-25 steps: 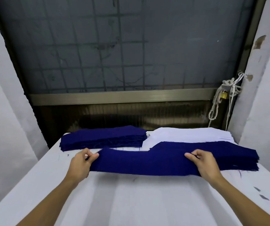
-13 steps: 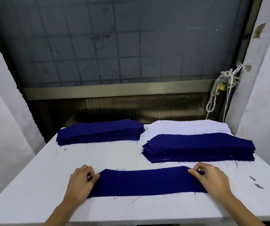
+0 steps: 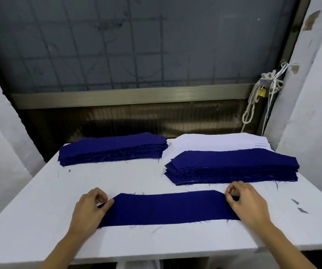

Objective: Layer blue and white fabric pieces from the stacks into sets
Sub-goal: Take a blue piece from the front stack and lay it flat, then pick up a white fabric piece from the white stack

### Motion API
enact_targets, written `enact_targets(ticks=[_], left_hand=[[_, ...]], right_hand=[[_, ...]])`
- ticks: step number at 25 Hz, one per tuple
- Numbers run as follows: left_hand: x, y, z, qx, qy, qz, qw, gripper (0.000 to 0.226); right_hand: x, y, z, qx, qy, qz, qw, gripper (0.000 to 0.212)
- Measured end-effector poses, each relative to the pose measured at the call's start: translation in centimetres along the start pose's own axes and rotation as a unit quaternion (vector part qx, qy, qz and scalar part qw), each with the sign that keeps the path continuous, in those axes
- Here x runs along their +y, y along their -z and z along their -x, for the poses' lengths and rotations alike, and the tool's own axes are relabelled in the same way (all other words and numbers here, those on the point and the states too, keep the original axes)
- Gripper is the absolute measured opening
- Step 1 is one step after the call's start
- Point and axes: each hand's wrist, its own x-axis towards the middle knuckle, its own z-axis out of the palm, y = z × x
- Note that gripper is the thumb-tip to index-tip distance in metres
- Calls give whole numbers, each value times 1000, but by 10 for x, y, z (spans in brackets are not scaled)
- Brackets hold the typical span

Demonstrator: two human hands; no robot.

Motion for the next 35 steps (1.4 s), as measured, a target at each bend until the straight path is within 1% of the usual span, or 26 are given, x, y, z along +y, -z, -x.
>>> enact_targets(ticks=[2, 5, 7, 10, 12, 14, 16, 18, 19, 21, 22, 23, 25, 27, 29, 32, 34, 35], left_hand=[[4, 0, -6, -10, 16, 29, 999, 19], [29, -1, -27, -32, -8, 39, 999, 12], [55, -9, -48, -66, -20, 46, 997, 8], [103, -31, -86, -130, -16, 73, 989, 17], [134, -53, -109, -149, -25, 46, 987, 26], [159, -79, -127, -150, -28, 1, 988, 29], [177, -104, -140, -153, -17, -64, 986, 29], [189, -124, -151, -147, 8, -137, 979, 36], [193, -131, -155, -140, 16, -167, 976, 36], [196, -141, -159, -111, 18, -182, 977, 24], [196, -144, -161, -96, 10, -158, 983, 18], [196, -145, -162, -86, 0, -111, 990, 17], [198, -140, -165, -75, -17, 18, 997, 15], [203, -126, -170, -70, -31, 122, 990, 12], [212, -110, -173, -82, -49, 191, 977, 15], [228, -88, -175, -113, -69, 219, 967, 35], [239, -75, -173, -140, -88, 217, 962, 38], [244, -69, -171, -147, -114, 203, 961, 37]], right_hand=[[0, 0, -1, 19, 9, -10, 1000, 20], [-5, 0, -8, 52, 35, -19, 998, 21], [-14, 2, -17, 66, 56, -42, 995, 23], [-30, 8, -40, 75, 74, -68, 992, 22], [-37, 12, -53, 77, 72, -82, 991, 20], [-40, 14, -61, 72, 68, -94, 991, 19], [-41, 14, -63, 64, 68, -101, 990, 20], [-38, 14, -65, 62, 72, -102, 990, 20], [-36, 14, -66, 60, 73, -102, 990, 21], [-33, 14, -67, 55, 72, -99, 991, 21], [-31, 14, -68, 55, 71, -97, 991, 20], [-30, 14, -68, 55, 72, -96, 991, 20], [-28, 14, -70, 55, 77, -98, 991, 20], [-29, 13, -73, 55, 83, -101, 990, 20], [-35, 11, -76, 51, 89, -102, 990, 19], [-49, 6, -86, 36, 99, -91, 990, 18], [-58, 4, -95, 32, 106, -80, 991, 18], [-63, 3, -100, 31, 108, -74, 991, 18]])
